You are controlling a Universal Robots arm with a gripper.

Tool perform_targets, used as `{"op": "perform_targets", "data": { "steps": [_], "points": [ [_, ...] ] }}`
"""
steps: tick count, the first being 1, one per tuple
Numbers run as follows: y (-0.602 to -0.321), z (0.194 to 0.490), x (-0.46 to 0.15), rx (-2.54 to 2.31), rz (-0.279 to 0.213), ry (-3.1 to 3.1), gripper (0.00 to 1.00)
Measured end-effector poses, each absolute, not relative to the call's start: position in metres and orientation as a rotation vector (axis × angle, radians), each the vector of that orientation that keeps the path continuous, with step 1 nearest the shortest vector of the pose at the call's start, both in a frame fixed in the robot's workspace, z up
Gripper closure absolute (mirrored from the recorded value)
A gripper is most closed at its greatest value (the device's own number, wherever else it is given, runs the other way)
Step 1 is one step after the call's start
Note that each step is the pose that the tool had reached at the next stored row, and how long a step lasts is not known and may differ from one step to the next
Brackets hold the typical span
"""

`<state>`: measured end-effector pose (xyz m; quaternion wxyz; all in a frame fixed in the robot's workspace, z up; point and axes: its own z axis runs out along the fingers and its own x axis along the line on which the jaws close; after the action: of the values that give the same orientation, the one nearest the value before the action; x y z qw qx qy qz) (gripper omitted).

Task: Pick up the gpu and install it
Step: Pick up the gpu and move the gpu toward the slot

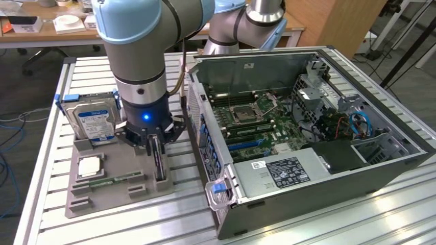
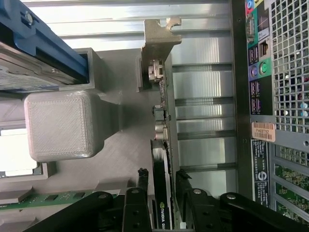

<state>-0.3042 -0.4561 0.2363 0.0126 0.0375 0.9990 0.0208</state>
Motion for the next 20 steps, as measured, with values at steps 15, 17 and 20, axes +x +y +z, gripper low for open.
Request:
{"op": "perform_targets", "data": {
  "steps": [15, 17, 20],
  "points": [
    [-0.4561, 0.2362, -0.304, 0.117, 0.065, 3.114, 0.72],
    [-0.456, 0.2362, -0.304, 0.117, 0.065, 3.114, 0.72],
    [-0.4561, 0.2362, -0.304, 0.117, 0.065, 3.114, 0.72]
  ]
}}
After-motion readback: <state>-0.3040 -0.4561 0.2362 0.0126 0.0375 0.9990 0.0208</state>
